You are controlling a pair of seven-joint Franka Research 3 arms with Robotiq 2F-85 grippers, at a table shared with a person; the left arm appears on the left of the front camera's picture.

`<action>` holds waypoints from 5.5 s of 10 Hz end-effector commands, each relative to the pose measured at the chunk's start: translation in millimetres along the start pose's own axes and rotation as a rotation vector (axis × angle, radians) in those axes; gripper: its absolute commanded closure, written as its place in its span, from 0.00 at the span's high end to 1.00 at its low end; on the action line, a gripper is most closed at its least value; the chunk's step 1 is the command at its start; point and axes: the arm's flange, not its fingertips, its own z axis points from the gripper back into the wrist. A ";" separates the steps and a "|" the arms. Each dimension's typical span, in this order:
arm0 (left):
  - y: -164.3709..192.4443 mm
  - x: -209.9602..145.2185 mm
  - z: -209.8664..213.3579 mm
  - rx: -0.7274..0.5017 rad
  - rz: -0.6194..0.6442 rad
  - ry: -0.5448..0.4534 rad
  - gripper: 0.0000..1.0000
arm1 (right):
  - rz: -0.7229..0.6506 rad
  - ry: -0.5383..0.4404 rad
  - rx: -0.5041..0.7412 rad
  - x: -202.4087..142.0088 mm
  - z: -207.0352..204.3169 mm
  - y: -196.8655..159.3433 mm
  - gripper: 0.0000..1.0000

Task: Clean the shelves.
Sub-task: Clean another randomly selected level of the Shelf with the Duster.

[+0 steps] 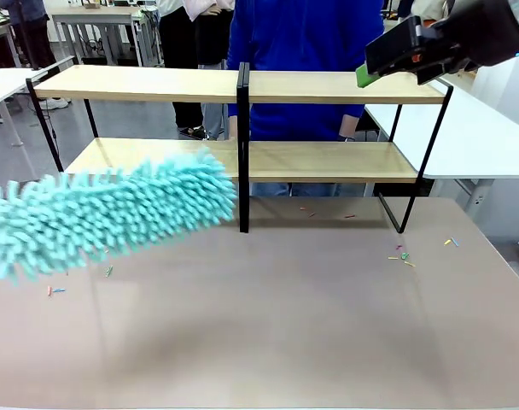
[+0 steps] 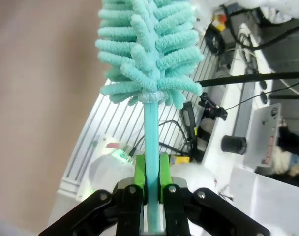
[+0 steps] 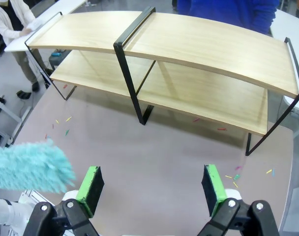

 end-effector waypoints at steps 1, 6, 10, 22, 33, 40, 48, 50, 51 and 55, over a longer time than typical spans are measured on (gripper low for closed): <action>-5.8 56.6 -41.2 0.029 0.032 0.056 0.13 | -0.003 -0.002 0.000 1.2 0.1 -0.7 1.00; -7.3 103.7 -95.5 0.071 0.089 0.067 0.13 | -0.003 -0.002 0.000 1.2 0.1 -0.7 1.00; -2.1 138.9 -140.3 0.126 0.198 0.031 0.13 | -0.003 -0.002 0.000 1.2 0.1 -0.7 1.00; 24.2 231.5 -247.7 0.282 0.539 -0.222 0.13 | -0.003 -0.002 0.000 1.2 0.1 -0.7 1.00; 50.4 268.3 -270.3 0.337 0.712 -0.383 0.13 | -0.003 -0.002 0.000 1.2 0.1 -0.7 1.00; 99.3 334.1 -292.1 0.397 0.754 -0.460 0.13 | -0.003 -0.002 0.000 1.2 0.1 -0.7 1.00; 130.9 373.2 -320.2 0.312 0.663 -0.241 0.13 | -0.003 -0.002 0.000 1.2 0.1 -0.7 1.00; 132.9 374.0 -322.3 0.259 0.626 -0.174 0.13 | -0.003 -0.002 0.000 1.2 0.1 -0.7 1.00; 131.0 372.9 -320.1 0.208 0.580 -0.186 0.13 | -0.003 -0.002 0.000 1.2 0.1 -0.7 1.00; 134.7 369.5 -334.7 0.108 0.370 -0.010 0.13 | -0.003 -0.002 0.000 1.2 0.1 -0.7 1.00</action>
